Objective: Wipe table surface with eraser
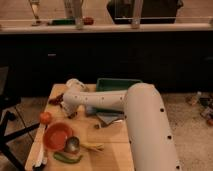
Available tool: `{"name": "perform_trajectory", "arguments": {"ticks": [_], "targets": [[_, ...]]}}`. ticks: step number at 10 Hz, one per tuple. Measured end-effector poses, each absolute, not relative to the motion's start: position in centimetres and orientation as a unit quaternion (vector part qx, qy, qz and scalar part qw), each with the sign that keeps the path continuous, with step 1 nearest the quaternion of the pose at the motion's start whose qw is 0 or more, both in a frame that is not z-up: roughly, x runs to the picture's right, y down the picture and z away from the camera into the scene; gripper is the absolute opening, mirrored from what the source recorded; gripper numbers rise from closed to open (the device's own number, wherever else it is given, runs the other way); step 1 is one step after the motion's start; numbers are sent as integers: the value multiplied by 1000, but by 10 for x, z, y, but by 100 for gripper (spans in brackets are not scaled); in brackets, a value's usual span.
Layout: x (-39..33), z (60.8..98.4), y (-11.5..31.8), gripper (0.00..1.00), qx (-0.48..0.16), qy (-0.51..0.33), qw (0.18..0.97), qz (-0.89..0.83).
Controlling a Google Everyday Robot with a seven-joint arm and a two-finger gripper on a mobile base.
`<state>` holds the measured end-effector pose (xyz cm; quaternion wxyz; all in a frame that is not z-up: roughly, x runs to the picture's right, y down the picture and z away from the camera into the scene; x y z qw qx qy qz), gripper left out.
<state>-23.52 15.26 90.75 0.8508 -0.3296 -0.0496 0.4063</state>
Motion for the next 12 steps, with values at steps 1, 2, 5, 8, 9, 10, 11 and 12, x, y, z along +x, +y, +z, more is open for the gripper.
{"name": "perform_trajectory", "arguments": {"ticks": [1,2,5,8,9,10,11,12], "targets": [[-234,907,154,3,-330,-48,851,405],[-234,906,154,0,-331,-48,851,405],[-235,906,155,0,-331,-48,851,404],[-236,906,155,0,-332,-48,851,403],[-236,906,155,0,-332,-48,851,403],[-236,906,155,0,-332,-48,851,403],[-235,906,155,0,-332,-48,851,404],[-235,906,155,0,-331,-48,851,404]]}}
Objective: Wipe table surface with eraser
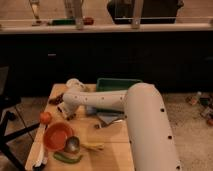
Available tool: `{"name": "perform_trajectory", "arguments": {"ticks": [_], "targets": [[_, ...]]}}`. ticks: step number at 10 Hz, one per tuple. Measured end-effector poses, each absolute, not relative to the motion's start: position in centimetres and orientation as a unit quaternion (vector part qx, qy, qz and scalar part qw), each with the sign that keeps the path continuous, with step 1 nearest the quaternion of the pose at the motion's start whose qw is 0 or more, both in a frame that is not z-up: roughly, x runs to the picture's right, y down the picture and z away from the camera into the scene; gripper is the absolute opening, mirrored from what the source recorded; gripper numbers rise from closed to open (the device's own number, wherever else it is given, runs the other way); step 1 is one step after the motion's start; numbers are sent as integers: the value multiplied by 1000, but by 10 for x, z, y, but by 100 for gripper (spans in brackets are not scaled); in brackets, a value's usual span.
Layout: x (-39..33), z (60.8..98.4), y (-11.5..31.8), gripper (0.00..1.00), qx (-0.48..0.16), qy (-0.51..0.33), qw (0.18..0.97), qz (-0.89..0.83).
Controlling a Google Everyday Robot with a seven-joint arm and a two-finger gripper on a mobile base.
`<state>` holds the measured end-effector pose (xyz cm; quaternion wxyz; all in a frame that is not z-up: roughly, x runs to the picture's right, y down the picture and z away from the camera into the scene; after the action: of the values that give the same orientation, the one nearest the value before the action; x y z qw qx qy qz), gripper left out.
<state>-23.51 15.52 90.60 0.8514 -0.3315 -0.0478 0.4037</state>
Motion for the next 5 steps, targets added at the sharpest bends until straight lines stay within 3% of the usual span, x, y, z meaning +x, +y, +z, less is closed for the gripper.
{"name": "perform_trajectory", "arguments": {"ticks": [5], "targets": [[-230,904,155,0,-327,-54,856,397]]}}
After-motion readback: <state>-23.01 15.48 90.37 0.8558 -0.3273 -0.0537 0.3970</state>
